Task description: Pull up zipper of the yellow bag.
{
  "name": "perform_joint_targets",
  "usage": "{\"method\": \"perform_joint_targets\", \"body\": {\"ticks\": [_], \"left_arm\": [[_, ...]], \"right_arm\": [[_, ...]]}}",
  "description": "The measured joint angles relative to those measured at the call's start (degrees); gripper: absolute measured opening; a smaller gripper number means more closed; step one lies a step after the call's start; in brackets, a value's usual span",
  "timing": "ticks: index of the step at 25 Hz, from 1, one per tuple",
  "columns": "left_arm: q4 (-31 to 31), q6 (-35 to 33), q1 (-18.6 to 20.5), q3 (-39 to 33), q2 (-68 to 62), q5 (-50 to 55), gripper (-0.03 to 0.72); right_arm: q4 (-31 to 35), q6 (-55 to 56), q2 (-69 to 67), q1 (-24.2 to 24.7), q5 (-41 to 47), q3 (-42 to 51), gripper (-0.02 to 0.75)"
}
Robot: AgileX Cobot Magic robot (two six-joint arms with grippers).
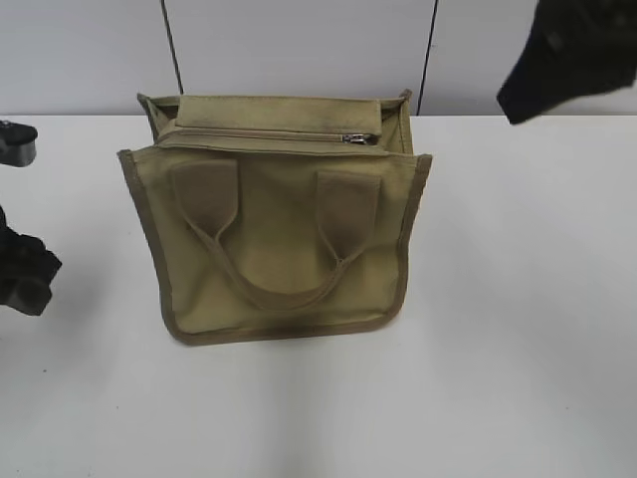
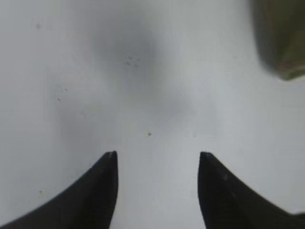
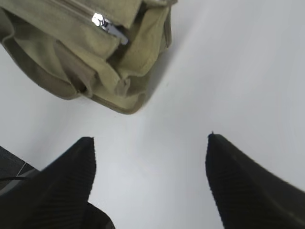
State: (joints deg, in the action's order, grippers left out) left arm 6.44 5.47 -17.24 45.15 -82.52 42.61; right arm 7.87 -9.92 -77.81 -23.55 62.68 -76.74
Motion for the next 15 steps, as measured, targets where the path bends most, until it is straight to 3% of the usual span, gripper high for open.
{"method": "perform_joint_targets", "body": {"ticks": [4, 10, 15], "left_arm": [[-7.02, -5.47, 0.0, 5.74, 2.45, 10.65, 0.417], [-8.8, -6.17, 0.0, 6.55, 13.14, 17.69, 0.585], [-8.98, -7.01, 0.0, 6.62, 24.58, 21.72, 0.59]], "right_arm": [[0.0, 0.02, 6.83, 0.0, -2.34, 9.56, 0.588], [0.0, 0.62, 17.92, 0.0, -3.3, 20.3, 0.596], [0.0, 2.56, 29.63, 0.0, -3.3, 28.55, 0.596]]}}
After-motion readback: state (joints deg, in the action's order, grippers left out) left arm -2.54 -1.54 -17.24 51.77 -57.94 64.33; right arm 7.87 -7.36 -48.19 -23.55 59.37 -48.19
